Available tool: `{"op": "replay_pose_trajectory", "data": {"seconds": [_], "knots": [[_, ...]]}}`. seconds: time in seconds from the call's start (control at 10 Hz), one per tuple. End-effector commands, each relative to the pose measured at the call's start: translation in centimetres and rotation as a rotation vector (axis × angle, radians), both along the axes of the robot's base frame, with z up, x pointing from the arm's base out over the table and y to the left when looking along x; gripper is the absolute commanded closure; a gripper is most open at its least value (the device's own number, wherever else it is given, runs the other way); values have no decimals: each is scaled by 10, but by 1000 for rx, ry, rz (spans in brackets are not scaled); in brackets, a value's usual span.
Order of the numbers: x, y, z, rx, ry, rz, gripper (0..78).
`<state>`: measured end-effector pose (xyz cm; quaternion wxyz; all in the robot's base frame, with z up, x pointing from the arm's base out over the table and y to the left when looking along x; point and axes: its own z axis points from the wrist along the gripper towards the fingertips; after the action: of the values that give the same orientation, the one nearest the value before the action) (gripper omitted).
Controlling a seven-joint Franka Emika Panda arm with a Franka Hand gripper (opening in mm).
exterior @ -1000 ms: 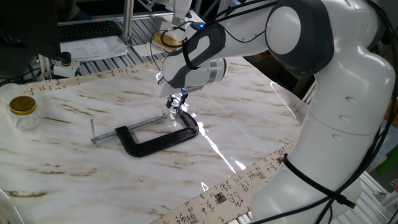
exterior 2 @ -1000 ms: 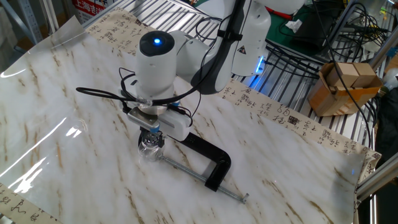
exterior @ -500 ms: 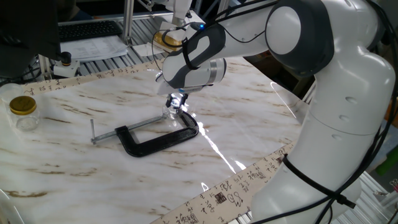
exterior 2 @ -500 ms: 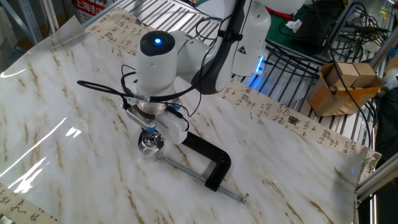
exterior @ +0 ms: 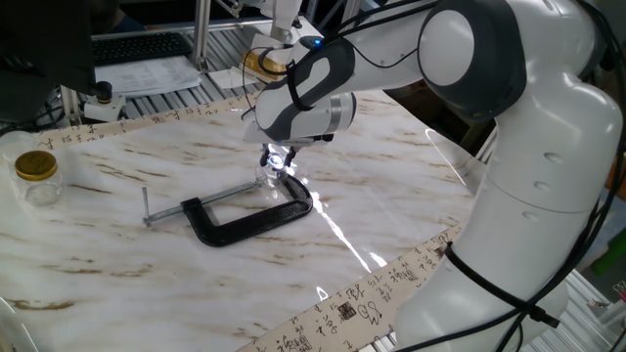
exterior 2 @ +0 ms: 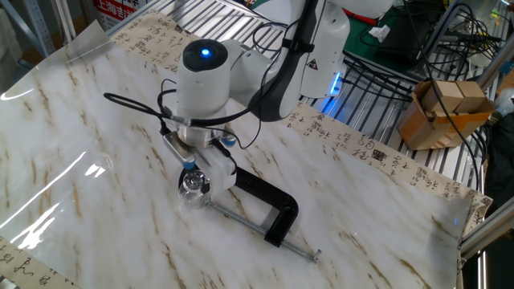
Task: Screw the lid onto the jar
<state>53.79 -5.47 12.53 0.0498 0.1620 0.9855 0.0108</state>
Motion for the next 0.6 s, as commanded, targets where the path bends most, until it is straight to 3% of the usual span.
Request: {"op": "replay_pose_trajectory", "data": {"seconds": [0.1,0.6], "knots": [[-1,-3,0,24,-5,-196,764],[-4,-3,-1,31,-7,-334,764]]}}
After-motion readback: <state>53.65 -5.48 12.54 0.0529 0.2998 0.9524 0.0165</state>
